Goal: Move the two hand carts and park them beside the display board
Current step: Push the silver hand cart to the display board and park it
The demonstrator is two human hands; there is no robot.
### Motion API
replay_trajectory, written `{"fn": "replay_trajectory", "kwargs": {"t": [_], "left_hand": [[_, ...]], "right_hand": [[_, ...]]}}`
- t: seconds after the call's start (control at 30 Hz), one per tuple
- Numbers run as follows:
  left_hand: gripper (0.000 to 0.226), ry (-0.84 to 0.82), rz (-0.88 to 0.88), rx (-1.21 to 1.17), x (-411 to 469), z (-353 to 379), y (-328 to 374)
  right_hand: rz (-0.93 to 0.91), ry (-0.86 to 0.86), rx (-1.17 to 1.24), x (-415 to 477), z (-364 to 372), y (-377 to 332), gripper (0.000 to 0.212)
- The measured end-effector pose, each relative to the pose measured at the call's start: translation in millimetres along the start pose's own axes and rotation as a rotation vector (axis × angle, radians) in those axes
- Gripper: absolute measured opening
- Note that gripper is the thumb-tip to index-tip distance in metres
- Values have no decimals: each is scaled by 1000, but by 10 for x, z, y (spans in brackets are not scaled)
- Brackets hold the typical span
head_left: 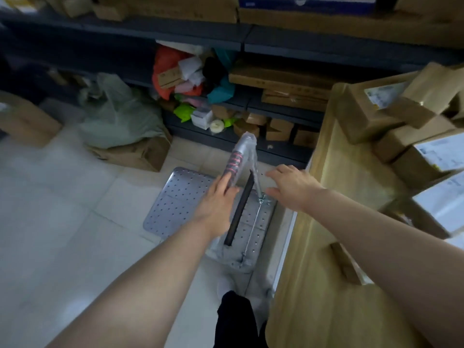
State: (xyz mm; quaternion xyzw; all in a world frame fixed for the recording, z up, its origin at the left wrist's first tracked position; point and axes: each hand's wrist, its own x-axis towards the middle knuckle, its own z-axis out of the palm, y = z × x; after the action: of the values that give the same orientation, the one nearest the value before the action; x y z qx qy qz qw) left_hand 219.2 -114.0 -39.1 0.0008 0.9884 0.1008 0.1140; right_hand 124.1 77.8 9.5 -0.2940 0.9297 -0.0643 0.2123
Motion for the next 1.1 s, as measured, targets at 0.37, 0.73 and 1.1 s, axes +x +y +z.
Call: {"fn": "replay_trajectory", "kwargs": {"t": [0.37, 0.73, 1.1], "left_hand": [[54, -39, -551, -145, -791, 164, -485], [67, -125, -836, -159, -2050, 147, -1466], [71, -194, -776, -129, -2926, 182, -2291]], "right_hand": [[-262, -11, -52, 261, 333, -899, 55], [-238, -136, 318, 51, 1236, -1908, 45], [-343, -299, 268, -14, 1662, -2848, 34]]}}
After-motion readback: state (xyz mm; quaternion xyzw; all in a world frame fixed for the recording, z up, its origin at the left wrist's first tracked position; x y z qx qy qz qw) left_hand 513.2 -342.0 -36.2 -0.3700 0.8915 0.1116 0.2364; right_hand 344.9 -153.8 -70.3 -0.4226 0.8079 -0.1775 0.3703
